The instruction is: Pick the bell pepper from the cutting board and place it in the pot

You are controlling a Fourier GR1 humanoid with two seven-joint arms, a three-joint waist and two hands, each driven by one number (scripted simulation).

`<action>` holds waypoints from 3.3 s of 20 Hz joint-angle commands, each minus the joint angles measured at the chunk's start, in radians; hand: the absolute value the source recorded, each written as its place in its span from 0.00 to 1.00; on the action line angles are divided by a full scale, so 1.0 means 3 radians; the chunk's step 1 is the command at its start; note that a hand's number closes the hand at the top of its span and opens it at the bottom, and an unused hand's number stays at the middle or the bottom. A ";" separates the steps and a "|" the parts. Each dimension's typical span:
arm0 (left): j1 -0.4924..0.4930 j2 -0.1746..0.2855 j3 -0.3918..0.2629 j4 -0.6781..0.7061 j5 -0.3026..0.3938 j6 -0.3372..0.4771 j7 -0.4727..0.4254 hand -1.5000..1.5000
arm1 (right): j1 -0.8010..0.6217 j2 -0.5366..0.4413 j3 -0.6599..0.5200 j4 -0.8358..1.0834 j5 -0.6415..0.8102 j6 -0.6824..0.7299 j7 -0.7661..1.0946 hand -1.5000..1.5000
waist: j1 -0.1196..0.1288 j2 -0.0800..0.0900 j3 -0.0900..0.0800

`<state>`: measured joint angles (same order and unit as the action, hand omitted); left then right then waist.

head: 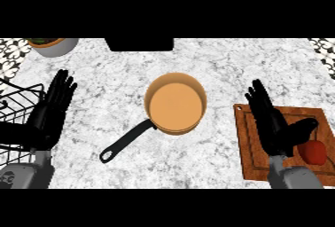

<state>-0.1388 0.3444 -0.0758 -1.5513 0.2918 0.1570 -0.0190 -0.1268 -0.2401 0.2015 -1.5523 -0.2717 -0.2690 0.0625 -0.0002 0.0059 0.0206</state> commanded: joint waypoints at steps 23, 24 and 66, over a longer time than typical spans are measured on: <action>-0.0216 0.0033 0.0134 -0.0191 -0.0174 0.0369 0.0600 0.50 | -0.0122 -0.2635 -0.1066 0.2211 0.0768 0.2502 -0.3076 0.00 | 0.0069 -0.0003 -0.0066; -0.0204 0.0101 0.0177 -0.0114 -0.0094 0.0228 0.0594 0.50 | -0.0068 -0.2679 -0.0965 0.2159 0.0811 0.2622 -0.3050 0.00 | 0.0057 -0.0002 -0.0068; -0.0197 -0.0340 0.0423 -0.0208 -0.0604 0.0102 0.0739 0.50 | -0.0161 -0.1446 -0.0332 0.1641 0.3264 0.2072 -0.1643 0.00 | 0.0015 -0.0015 -0.0068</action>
<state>-0.1968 0.2700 0.0607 -1.6411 0.1358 0.1826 0.2307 -0.1496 -0.7582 0.0764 -1.1304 0.6359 0.4179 -0.4530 0.0021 0.0002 -0.0001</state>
